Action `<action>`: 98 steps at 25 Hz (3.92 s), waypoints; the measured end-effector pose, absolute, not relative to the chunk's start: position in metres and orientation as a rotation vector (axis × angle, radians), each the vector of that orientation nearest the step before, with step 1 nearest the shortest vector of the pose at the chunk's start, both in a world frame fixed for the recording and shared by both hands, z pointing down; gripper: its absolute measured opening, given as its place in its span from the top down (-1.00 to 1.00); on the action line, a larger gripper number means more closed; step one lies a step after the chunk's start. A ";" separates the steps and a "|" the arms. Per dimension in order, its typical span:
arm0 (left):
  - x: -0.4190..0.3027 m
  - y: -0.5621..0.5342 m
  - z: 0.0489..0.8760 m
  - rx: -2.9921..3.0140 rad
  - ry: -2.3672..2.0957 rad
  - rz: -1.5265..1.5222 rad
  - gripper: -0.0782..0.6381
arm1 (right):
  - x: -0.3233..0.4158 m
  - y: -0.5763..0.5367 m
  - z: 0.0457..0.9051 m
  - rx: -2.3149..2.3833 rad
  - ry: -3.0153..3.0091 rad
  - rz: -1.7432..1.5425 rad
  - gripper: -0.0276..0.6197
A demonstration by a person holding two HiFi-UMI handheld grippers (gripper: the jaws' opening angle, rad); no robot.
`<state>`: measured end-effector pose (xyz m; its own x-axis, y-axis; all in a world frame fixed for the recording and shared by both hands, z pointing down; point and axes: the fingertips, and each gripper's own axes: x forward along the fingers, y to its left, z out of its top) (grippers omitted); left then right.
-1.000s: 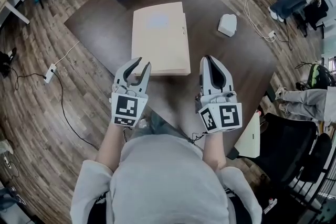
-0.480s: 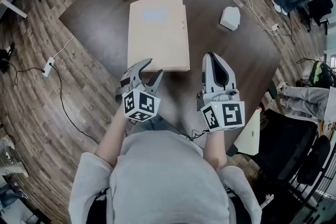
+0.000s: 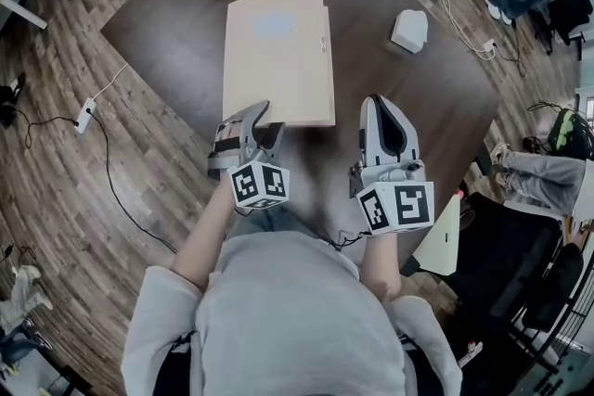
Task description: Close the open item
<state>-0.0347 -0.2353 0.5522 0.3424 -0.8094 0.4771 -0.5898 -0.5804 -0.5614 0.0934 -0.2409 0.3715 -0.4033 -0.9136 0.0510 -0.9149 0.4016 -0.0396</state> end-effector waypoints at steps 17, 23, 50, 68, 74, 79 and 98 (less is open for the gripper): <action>-0.017 -0.244 0.556 -2.487 1.171 -1.131 0.68 | 0.112 -0.244 0.382 1.747 -2.586 0.135 0.87; -0.009 -0.242 0.578 -2.508 1.002 -1.335 0.68 | 0.112 -0.245 0.384 1.750 -2.584 0.140 0.87; -0.002 -0.233 0.594 -2.421 0.526 -1.662 0.49 | 0.109 -0.237 0.377 1.728 -2.610 0.128 0.87; -0.010 -0.248 0.599 -2.924 0.988 -1.571 0.74 | 0.119 -0.230 0.377 1.740 -2.600 0.123 0.87; -0.003 -0.246 0.608 -2.504 0.822 -1.890 0.76 | 0.120 -0.227 0.374 1.754 -2.605 0.116 0.87; -0.004 -0.246 0.603 -2.703 0.903 -1.739 0.76 | 0.115 -0.219 0.371 1.741 -2.614 0.104 0.87; -0.066 -0.210 0.458 -2.972 1.569 -0.540 0.76 | 0.084 -0.189 0.357 1.651 -2.639 0.031 0.87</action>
<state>-0.0655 -0.2102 0.4580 0.5328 -0.7502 0.3914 -0.8323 -0.5482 0.0822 0.0837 -0.1886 0.3566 -0.4371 -0.8987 0.0350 -0.8993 0.4373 -0.0017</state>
